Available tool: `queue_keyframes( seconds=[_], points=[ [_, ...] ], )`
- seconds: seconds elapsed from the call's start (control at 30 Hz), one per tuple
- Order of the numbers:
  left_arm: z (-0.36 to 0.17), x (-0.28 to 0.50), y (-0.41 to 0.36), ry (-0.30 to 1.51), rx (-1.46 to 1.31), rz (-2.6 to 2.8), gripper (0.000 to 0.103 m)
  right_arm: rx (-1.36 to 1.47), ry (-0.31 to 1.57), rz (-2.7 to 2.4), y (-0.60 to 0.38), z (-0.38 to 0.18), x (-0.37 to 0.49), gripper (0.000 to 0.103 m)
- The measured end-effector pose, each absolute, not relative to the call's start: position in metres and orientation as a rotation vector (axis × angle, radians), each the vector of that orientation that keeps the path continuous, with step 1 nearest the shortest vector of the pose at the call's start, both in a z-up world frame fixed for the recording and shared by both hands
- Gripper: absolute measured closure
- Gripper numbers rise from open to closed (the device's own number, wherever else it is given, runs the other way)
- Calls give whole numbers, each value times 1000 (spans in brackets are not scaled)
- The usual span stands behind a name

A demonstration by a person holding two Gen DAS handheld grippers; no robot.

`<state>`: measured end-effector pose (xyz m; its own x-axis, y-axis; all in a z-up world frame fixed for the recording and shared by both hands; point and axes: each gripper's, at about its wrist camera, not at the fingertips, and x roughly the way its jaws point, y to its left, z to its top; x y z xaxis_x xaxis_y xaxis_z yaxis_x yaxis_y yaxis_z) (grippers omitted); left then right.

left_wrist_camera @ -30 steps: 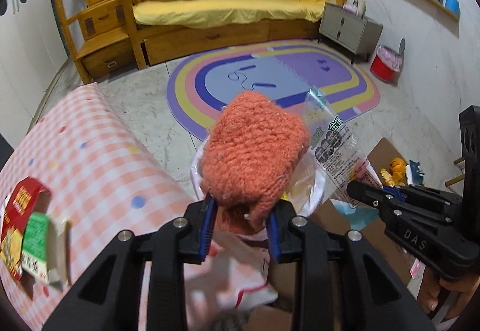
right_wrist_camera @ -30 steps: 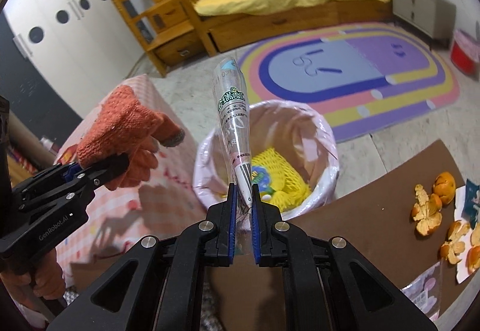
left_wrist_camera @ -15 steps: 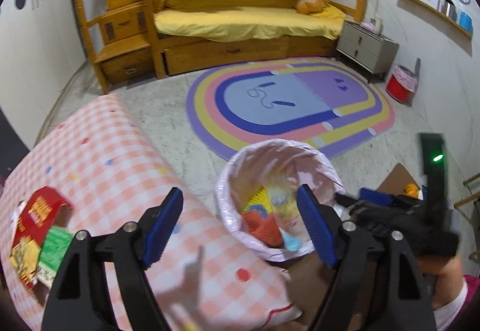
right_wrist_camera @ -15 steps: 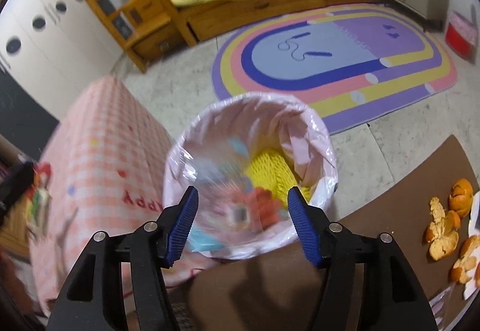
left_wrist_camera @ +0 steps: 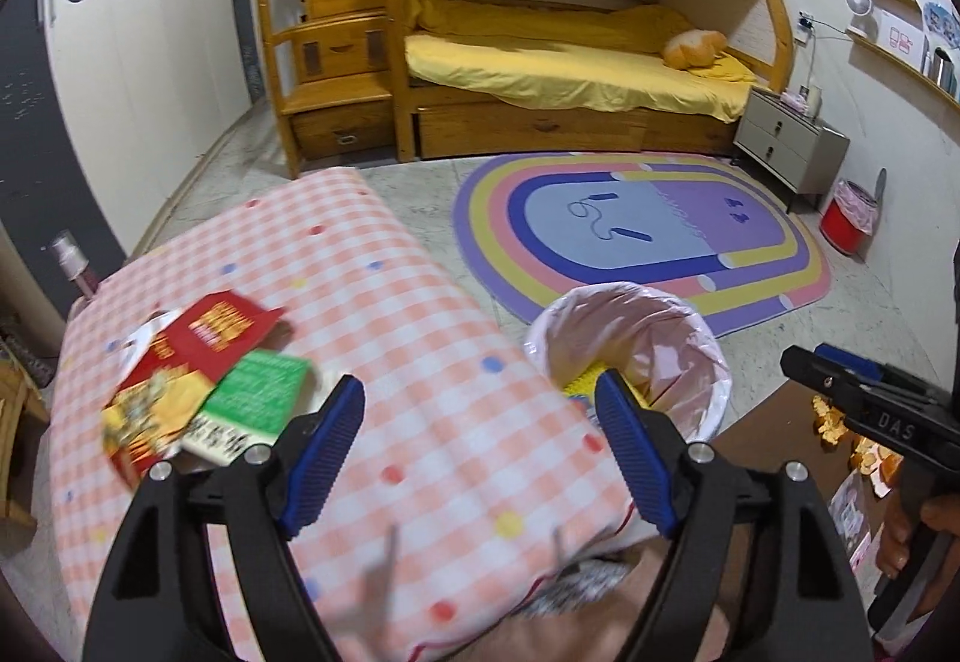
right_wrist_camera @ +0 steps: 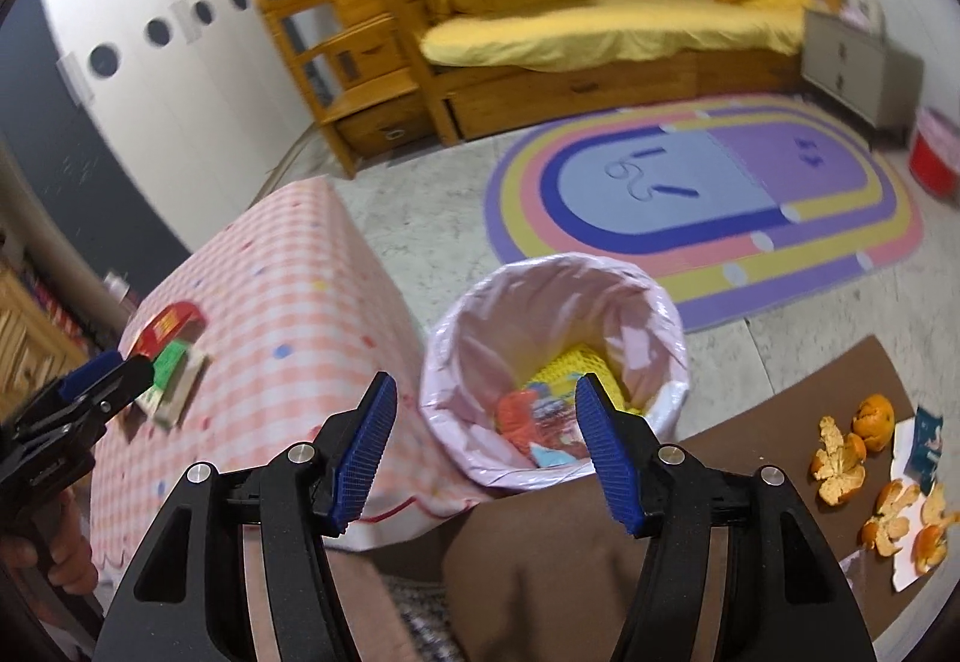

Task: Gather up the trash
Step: 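Move both open tools back to the pile on the table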

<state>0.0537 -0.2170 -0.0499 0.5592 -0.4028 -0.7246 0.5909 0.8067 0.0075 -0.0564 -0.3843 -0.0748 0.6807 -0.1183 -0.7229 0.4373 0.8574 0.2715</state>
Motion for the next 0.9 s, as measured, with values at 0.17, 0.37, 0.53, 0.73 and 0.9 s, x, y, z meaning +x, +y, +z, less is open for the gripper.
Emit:
queue_keyframes(
  seconds=[0.17,0.37,0.53,0.73,0.9],
  points=[
    [-47,46,-175,777,232,-539,25,367,761,-238,-345,-61,-46,40],
    [-49,47,-113,777,181,-425,25,257,776,-122,-290,-50,-19,41],
    [-65,65,-65,820,138,-317,25,175,778,-44,-247,-42,0,41],
    [-90,95,-35,862,154,-226,25,122,799,3,-212,-47,29,41],
    [-106,117,-27,891,146,-201,25,100,820,13,-201,-59,50,41]
  ],
)
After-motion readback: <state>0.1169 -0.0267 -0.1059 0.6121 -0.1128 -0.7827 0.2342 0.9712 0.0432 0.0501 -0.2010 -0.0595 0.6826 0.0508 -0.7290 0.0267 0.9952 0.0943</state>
